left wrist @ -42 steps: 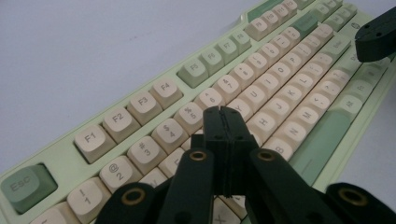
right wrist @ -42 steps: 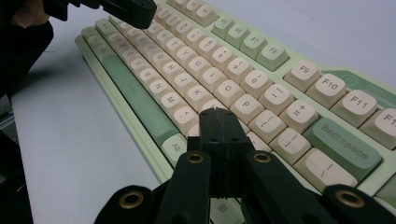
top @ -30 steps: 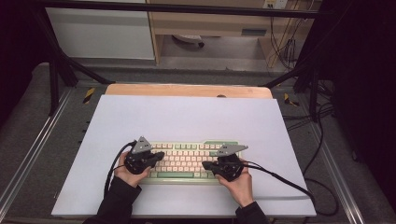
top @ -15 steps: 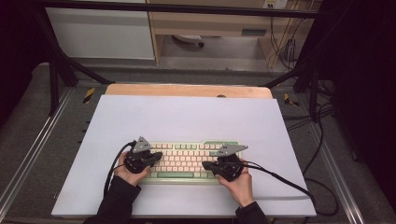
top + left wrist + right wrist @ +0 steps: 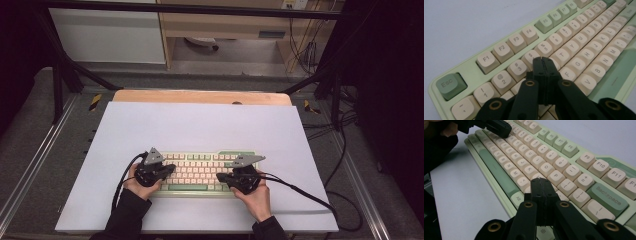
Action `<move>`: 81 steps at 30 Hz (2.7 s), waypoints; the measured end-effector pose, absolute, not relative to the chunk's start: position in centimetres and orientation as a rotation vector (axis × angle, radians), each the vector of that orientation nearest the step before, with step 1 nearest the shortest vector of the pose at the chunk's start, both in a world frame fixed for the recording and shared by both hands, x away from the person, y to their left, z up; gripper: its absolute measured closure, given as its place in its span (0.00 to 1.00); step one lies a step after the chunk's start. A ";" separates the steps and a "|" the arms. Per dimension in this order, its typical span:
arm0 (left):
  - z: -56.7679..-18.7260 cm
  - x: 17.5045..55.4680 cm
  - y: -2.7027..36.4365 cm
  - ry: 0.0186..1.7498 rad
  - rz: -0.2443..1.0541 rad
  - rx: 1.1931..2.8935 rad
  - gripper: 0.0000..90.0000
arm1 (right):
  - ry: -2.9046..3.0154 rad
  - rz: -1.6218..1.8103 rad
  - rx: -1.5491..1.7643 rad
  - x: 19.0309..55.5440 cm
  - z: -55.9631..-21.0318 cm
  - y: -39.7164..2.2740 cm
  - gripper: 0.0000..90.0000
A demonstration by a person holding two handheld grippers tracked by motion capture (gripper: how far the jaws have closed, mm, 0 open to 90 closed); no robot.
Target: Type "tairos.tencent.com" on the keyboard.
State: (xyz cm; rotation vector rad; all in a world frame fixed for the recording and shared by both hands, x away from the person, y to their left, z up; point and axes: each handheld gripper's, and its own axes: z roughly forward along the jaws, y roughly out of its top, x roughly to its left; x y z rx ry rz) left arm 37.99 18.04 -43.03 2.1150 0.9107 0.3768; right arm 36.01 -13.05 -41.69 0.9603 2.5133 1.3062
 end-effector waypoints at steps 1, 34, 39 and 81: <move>-43.0 38.0 18.1 0.911 0.373 2.110 1.00 | 2.513 1.307 0.959 36.0 -41.7 -13.1 1.00; -42.1 35.9 20.8 0.893 0.357 2.091 1.00 | 2.547 1.337 0.920 35.9 -41.5 -10.6 1.00; -42.1 35.9 21.0 0.899 0.355 2.085 1.00 | 2.554 1.327 0.905 36.0 -41.5 -9.8 1.00; -42.1 36.1 21.4 0.904 0.352 2.073 1.00 | 2.615 1.298 0.891 37.2 -43.4 -5.5 1.00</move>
